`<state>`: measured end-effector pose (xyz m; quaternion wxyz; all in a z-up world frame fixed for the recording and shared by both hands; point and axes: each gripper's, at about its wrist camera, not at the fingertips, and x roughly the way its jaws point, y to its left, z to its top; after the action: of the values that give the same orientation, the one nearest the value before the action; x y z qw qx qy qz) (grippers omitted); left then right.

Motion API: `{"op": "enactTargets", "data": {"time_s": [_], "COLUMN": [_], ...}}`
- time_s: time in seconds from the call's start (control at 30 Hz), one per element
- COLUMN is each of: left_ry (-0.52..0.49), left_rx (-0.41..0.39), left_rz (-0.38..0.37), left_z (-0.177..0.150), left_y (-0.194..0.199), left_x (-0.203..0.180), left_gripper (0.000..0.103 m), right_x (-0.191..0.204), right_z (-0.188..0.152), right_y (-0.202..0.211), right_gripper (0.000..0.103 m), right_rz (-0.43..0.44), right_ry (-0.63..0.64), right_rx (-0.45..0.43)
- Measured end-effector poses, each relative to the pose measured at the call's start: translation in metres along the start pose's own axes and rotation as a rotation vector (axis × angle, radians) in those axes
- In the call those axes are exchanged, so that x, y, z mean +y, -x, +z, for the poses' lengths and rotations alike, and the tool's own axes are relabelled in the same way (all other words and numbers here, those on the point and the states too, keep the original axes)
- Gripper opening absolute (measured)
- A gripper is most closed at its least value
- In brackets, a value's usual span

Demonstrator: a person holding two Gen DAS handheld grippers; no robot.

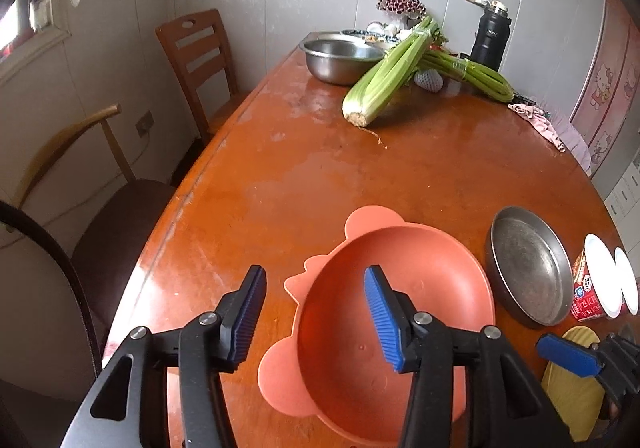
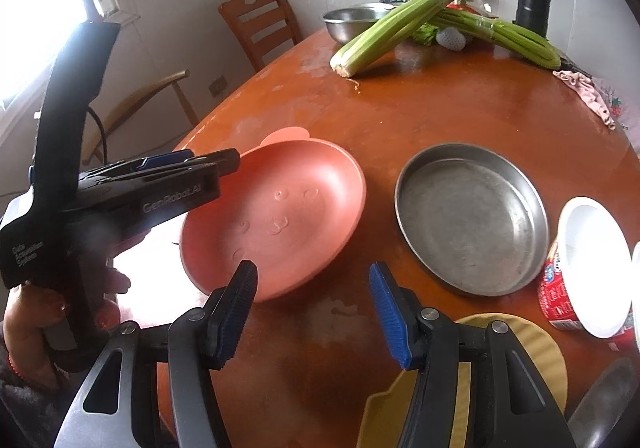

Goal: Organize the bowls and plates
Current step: 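Lift the orange plate with the left tool and set it down beside the steel tray, then grasp the rim of the yellow shell plate with the left tool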

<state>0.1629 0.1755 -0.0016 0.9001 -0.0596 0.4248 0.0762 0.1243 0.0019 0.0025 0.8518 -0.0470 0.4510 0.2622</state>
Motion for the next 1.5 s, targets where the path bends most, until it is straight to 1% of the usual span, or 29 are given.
{"op": "enactTargets", "data": {"time_s": [0.07, 0.33, 0.6, 0.87, 1.17, 1.23, 1.4, 1.5], "left_ry": [-0.004, -0.015, -0.038, -0.057, -0.055, -0.050, -0.052, -0.059], "left_rx": [-0.012, -0.052, -0.087, -0.107, -0.090, -0.081, -0.047, -0.007], "left_rz": [0.007, 0.003, -0.009, -0.023, -0.061, -0.083, -0.122, -0.123], "left_z": [-0.001, -0.005, -0.006, -0.010, -0.024, -0.030, -0.047, -0.060], "left_y": [0.007, 0.037, 0.060, 0.076, 0.084, 0.085, 0.086, 0.080], "left_x": [-0.001, -0.016, -0.042, -0.071, -0.102, -0.108, -0.121, -0.127], "left_gripper": [0.054, 0.055, 0.057, 0.057, 0.058, 0.058, 0.058, 0.058], "right_x": [0.000, -0.012, -0.032, -0.058, -0.092, -0.102, -0.121, -0.131], "right_z": [-0.002, -0.004, -0.011, -0.019, -0.034, -0.038, -0.047, -0.052], "right_y": [0.007, 0.031, 0.057, 0.075, 0.089, 0.092, 0.097, 0.096], "right_gripper": [0.060, 0.060, 0.061, 0.062, 0.063, 0.063, 0.063, 0.063], "right_rz": [-0.001, -0.003, -0.001, -0.014, -0.028, -0.039, -0.066, -0.061], "right_ry": [0.001, 0.000, -0.023, -0.031, -0.019, -0.020, 0.000, 0.009], "right_rx": [-0.011, -0.053, -0.082, -0.094, -0.076, -0.071, -0.058, -0.041]}}
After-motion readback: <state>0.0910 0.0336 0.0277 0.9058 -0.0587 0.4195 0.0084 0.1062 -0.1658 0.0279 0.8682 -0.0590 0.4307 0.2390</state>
